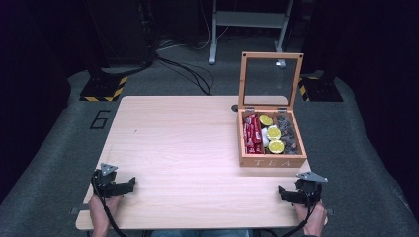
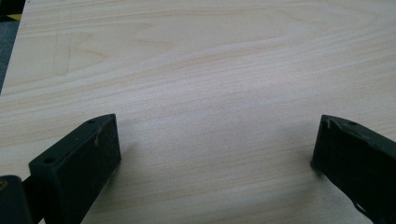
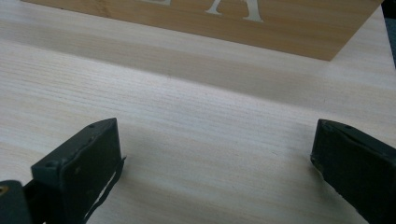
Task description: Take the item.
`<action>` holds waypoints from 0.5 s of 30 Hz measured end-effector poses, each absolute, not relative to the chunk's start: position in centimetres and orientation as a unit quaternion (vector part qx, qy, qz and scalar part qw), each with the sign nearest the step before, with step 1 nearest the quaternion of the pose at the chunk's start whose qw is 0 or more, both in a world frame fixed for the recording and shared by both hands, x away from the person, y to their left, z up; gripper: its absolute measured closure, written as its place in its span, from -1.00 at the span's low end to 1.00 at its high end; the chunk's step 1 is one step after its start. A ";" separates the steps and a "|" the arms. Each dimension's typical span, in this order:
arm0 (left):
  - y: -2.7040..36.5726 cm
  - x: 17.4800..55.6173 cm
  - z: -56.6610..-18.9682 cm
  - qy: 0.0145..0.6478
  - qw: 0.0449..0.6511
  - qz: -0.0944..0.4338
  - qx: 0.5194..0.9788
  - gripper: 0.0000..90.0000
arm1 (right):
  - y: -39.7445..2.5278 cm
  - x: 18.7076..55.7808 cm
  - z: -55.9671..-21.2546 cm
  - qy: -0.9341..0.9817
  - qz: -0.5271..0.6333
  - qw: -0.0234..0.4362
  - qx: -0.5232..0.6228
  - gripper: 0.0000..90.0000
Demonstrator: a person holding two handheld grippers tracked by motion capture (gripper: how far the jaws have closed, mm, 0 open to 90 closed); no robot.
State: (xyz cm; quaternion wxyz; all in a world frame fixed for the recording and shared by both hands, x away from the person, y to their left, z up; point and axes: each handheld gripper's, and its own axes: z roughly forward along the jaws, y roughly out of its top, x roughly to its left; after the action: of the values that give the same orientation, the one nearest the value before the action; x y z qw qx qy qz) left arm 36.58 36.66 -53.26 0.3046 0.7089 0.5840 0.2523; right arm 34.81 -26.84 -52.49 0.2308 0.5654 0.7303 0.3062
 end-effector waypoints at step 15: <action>36.7 36.6 -53.2 0.583 0.304 0.253 0.710 -0.98 | -25.8 34.9 -49.6 0.732 0.317 0.243 0.552 -1.00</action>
State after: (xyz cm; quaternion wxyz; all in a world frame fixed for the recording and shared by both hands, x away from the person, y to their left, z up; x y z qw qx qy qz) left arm 36.57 36.67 -53.24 0.3040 0.7098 0.5831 0.2525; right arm 34.90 -25.80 -49.62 0.2432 0.5516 0.7321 0.3171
